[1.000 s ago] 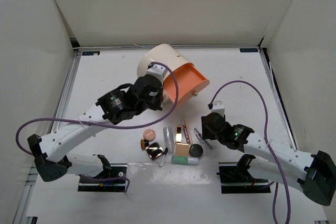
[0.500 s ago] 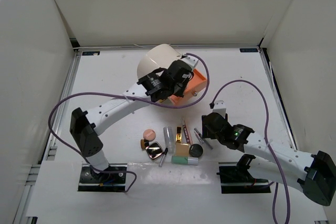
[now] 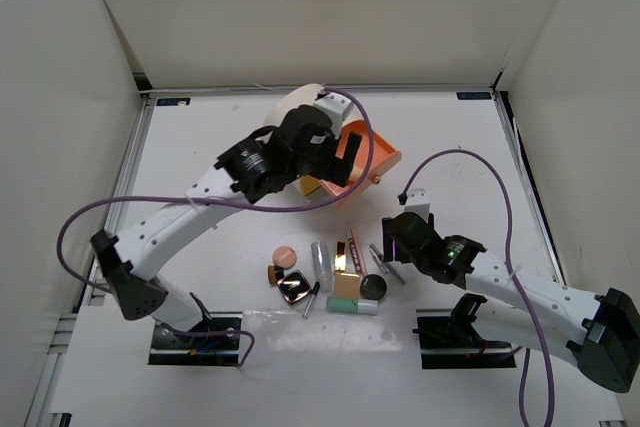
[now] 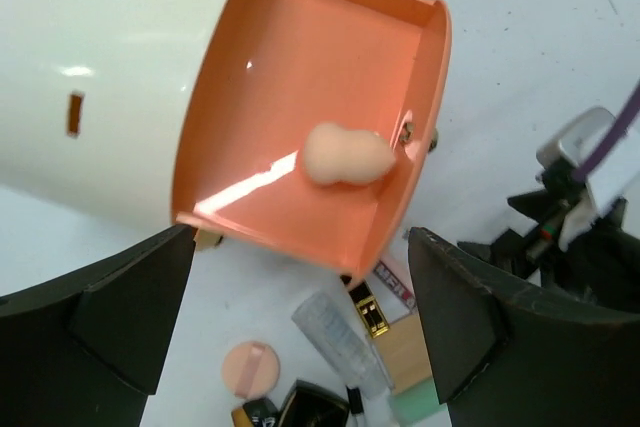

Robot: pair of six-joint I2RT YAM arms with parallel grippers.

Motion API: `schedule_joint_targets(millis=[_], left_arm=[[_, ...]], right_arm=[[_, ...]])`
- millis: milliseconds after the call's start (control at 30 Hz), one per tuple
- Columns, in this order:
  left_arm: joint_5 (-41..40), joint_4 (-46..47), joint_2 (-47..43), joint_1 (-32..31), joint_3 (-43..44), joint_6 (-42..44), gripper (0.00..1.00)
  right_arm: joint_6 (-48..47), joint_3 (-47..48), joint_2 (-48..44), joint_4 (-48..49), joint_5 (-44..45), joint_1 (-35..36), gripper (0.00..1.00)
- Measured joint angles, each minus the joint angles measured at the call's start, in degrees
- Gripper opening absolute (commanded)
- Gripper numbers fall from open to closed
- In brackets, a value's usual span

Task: Organize the makeup

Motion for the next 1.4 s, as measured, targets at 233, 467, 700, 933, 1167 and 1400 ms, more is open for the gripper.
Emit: schedule_joint_targets(millis=[233, 467, 700, 933, 1167, 1400], left_arm=[[-2.71, -1.92, -17.92, 0.00, -15.87, -8.13, 0.98], [-3.65, -2.43, -26.45, 0.63, -40.17, -21.59, 0.98], [-1.55, 1.60, -18.56, 2.99, -51.58, -27.61, 0.81], [-0.72, 7.76, -10.60, 6.10, -52.98, -27.21, 0.61], [1.88, 13.79, -6.16, 8.90, -54.47, -25.68, 0.50], [3.93, 17.46, -5.62, 9.40, -55.12, -24.59, 0.14]], right_arm=[[-1.95, 0.85, -0.85, 0.04, -0.55, 0.04, 0.83], [-3.78, 0.96, 0.37, 0.24, -1.49, 0.04, 0.99], [-4.20, 1.88, 1.25, 0.26, -1.36, 0.04, 0.99], [-3.56, 1.88, -1.86, 0.20, -1.14, 0.04, 0.99], [-2.64, 1.88, -2.36, -0.85, -0.04, 0.04, 0.99], [-1.95, 1.88, -2.58, -2.10, 1.38, 0.04, 0.99]])
